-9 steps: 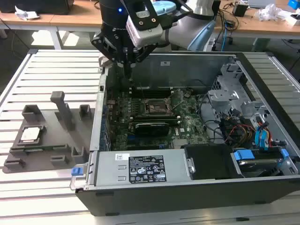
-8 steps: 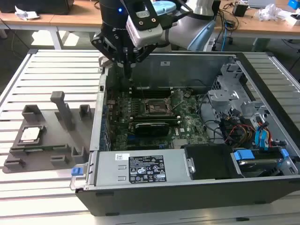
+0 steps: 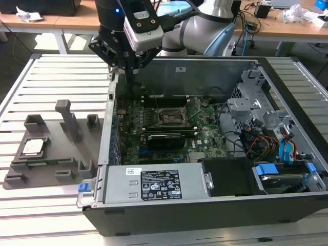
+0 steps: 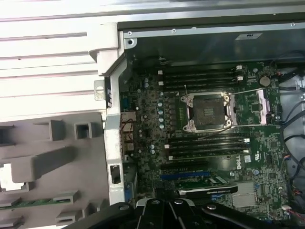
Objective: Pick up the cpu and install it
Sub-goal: 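Reach for the cpu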
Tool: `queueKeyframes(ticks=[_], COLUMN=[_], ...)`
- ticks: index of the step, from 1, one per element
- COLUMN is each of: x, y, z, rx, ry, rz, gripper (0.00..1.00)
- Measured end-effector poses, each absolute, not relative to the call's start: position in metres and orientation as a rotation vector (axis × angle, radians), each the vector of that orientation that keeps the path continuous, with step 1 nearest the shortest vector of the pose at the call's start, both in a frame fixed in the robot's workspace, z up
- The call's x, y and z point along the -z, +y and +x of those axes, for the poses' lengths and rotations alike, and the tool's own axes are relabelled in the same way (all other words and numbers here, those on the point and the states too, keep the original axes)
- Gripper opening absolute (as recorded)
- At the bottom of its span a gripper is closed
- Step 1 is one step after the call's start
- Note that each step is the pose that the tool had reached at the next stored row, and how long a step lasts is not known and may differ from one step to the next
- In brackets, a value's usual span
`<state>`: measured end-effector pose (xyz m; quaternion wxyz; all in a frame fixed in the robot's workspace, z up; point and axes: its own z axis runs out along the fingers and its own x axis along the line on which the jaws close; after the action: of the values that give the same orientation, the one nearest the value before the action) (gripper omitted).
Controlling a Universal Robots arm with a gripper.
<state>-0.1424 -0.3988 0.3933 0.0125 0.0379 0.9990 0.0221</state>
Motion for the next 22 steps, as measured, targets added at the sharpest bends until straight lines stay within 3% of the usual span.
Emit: queueKeyframes(ticks=[22], x=[-0.393], y=[-0.399], z=[-0.187], rx=[-0.069], ry=[3.114], rz=[0.118], gripper=[0.11])
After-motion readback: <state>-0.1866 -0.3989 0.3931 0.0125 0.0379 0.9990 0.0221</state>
